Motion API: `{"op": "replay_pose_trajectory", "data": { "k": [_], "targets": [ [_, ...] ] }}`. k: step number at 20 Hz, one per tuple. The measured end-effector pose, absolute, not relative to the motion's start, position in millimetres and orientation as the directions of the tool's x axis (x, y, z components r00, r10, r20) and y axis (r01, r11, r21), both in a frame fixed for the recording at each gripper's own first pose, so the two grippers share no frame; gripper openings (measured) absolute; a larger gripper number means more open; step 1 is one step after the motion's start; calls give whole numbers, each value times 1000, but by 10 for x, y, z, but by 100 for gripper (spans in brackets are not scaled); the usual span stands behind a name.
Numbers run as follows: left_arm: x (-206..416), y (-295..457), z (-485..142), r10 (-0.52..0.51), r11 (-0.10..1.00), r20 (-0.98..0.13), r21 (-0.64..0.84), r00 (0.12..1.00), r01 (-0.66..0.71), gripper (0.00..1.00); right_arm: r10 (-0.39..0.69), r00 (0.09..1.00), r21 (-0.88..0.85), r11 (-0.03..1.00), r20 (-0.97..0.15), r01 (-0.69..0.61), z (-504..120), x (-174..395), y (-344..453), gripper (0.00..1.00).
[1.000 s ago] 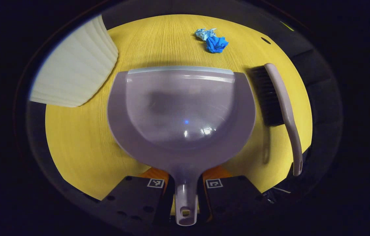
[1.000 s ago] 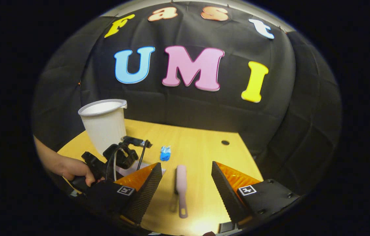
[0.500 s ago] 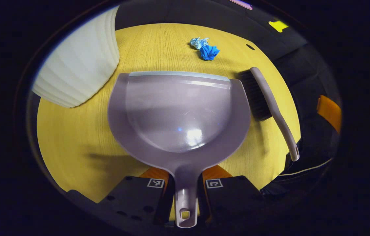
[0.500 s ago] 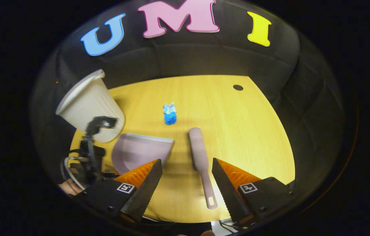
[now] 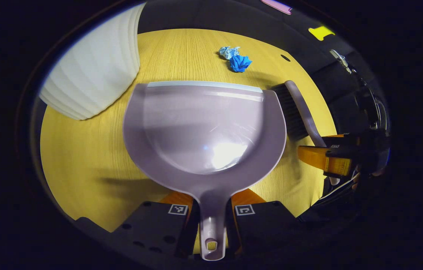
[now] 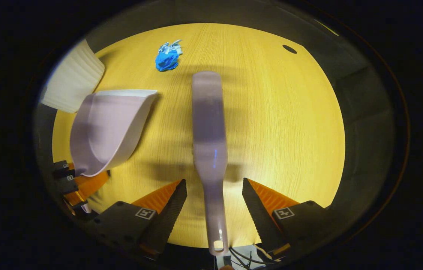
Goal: Pick up the small broom and dustpan from the desktop, sweep the trash into the dustpan with the broom, and then empty the trash into the garbage bin.
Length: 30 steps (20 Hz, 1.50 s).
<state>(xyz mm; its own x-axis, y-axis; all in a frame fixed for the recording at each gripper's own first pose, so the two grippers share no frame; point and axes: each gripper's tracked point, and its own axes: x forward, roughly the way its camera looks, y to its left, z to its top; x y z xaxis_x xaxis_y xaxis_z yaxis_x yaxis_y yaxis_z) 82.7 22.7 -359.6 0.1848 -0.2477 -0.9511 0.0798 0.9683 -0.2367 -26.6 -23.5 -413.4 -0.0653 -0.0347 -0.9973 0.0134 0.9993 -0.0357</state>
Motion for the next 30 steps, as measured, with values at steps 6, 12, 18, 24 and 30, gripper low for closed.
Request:
{"op": "replay_pose_trajectory", "data": {
  "k": [6,12,18,24,30],
  "targets": [
    [828,221,-3594,-228,973,-958,-219,175,67,29,31,-115,27,999,-993,40,-4240,-248,-175,54],
    [834,220,-3597,-215,976,-964,-205,155,79,29,80,-139,76,996,-987,37,-4260,-229,-146,29],
    [801,477,-3599,-166,973,-981,-146,104,179,29,55,-110,64,995,-992,-78,-4169,191,-329,25],
    [901,726,-3567,-140,944,-988,-114,63,311,29,-7,-36,0,982,-999,-191,-4237,1063,-466,25],
    [1206,792,-3533,-127,905,-991,-105,27,413,29,-87,-17,-75,930,-996,-361,-4544,1742,-518,25]
  ]
}}
